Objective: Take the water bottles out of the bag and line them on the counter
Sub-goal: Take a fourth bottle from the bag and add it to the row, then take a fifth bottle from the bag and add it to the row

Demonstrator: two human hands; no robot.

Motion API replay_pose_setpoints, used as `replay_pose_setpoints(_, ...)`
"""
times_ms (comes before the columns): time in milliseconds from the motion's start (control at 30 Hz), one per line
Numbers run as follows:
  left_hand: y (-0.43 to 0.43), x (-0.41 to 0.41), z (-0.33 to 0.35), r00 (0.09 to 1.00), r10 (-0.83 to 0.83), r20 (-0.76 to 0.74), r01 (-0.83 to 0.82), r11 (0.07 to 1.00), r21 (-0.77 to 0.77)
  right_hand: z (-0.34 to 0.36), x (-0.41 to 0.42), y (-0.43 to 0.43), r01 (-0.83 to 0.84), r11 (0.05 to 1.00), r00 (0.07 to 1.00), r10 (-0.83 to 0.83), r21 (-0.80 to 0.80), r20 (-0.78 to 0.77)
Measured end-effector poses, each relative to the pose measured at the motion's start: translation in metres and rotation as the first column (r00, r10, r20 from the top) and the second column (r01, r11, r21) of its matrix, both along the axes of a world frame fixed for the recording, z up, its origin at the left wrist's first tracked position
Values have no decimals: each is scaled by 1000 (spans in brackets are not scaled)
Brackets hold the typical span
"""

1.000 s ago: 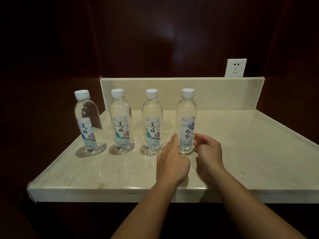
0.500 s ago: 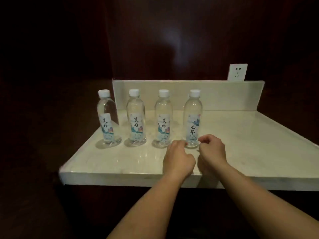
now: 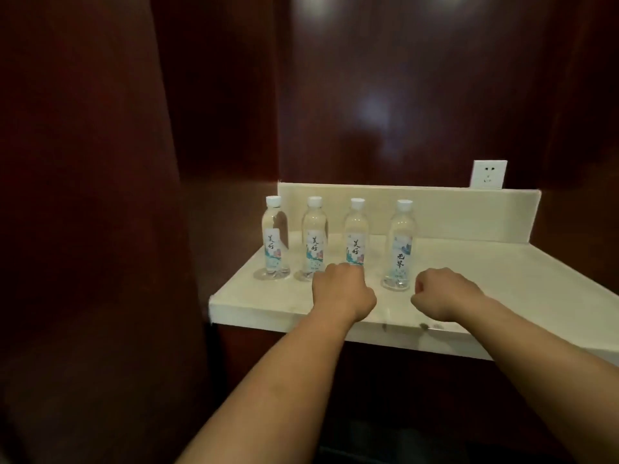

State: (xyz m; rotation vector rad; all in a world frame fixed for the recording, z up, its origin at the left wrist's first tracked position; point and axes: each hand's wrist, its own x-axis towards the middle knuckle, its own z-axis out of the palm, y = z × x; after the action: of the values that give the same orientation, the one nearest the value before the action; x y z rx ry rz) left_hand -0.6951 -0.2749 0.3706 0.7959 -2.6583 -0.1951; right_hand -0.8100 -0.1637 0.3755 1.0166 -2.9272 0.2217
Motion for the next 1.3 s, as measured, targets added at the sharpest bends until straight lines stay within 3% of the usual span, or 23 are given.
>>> replay_pose_setpoints(333, 75, 76, -4, 974, 228, 13, -228, 972, 59, 9, 60, 50, -241, 970, 966, 242, 22, -93)
replay_pose_setpoints(633, 140, 171, -18, 914, 397, 84, -402, 914, 58, -13, 150, 80, -470, 880, 877, 475, 69, -74)
replay_pose_setpoints(900, 176, 291, -21, 815, 569, 108, -571, 821, -11, -17, 264, 81, -686, 727, 727, 686, 5, -38)
replay_pose_setpoints(1300, 282, 529, -82, 554, 770, 317, -810, 587, -11, -99, 497, 135, -887, 462, 453, 871, 1, 190)
